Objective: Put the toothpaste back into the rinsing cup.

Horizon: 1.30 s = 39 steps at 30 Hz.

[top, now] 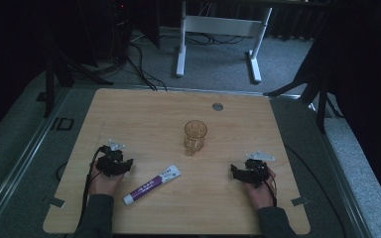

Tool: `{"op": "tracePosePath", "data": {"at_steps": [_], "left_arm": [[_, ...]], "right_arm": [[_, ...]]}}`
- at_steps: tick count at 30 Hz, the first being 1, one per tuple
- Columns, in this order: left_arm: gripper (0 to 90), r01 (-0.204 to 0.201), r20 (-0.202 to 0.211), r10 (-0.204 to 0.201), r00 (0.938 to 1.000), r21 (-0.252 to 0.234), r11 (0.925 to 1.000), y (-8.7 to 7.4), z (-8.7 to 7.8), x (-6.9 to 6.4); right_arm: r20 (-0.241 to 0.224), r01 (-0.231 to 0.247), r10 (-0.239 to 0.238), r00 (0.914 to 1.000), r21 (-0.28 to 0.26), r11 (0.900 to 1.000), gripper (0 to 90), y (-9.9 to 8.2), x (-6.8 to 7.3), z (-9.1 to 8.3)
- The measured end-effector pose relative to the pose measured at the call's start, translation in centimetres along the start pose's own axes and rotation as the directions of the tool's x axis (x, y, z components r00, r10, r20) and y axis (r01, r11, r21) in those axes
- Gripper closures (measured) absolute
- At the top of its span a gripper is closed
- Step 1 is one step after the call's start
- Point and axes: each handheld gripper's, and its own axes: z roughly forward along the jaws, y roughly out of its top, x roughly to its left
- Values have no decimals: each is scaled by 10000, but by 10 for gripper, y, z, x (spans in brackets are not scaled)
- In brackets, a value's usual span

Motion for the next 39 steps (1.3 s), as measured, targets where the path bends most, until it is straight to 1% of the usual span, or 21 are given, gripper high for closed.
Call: {"op": "tracePosePath", "data": {"at_steps": [2, 3, 4, 6, 8, 12, 16, 17, 18, 19, 20, 21, 29, 34, 39], "left_arm": [[543, -18, -6, 18, 10000, 41, 10000, 0, -1, 0], [555, -109, -66, 109, 9999, 74, 9999, 1, -2, -1], [561, -186, -33, 186, 9998, 164, 9997, 0, -2, -3], [561, -191, 37, 191, 9998, 172, 9997, 0, -3, -4], [560, -308, 155, 306, 9994, 132, 9994, 0, -8, -6], [533, -175, 397, 176, 9991, -32, 9998, 2, -16, -7], [516, -257, 409, 260, 9988, -64, 9996, 5, -23, -9], [516, -343, 435, 347, 9984, -107, 9994, 7, -26, -12], [516, -343, 435, 347, 9984, -107, 9994, 7, -26, -12], [516, -427, 520, 435, 9977, -157, 9990, 10, -29, -16], [515, -427, 520, 435, 9977, -157, 9990, 10, -29, -16], [515, -516, 530, 526, 9972, -200, 9985, 12, -32, -19], [527, -663, 833, 665, 9943, -57, 9978, 20, -40, -26], [522, -692, 885, 692, 9937, -32, 9976, 22, -43, -29], [520, -895, 710, 887, 9935, 90, 9959, 23, -45, -34]], "right_arm": [[0, -2, 2, 10000, 0, 10000, 206, 0, 0, 0], [0, -2, 2, 10000, 1, 10000, 206, 0, 0, 0], [0, -3, 3, 10000, 1, 10000, 205, 0, 0, 0], [-1, 5, -5, 10000, -2, 10000, 205, 0, 0, 0], [0, 4, -4, 10000, -1, 10000, 205, 0, 0, 0], [1, 7, -7, 10000, -1, 10000, 205, 0, 0, 0], [1, 6, -6, 10000, -2, 10000, 205, 0, 0, 0], [0, 6, -6, 10000, -2, 10000, 205, 0, 0, 0], [0, 6, -6, 10000, -2, 10000, 205, 0, 0, 0], [0, 4, -4, 10000, -1, 10000, 205, 0, 0, 0], [0, 5, -5, 10000, -2, 10000, 205, 0, 0, 0], [0, 3, -3, 10000, -1, 10000, 205, 0, 0, 0], [1, 8, -8, 10000, -3, 10000, 205, 0, 0, 0], [0, 7, -7, 10000, -2, 10000, 205, 0, 0, 0], [-3, -1, 1, 10000, -8, 10000, 205, 0, 0, 0]]}}
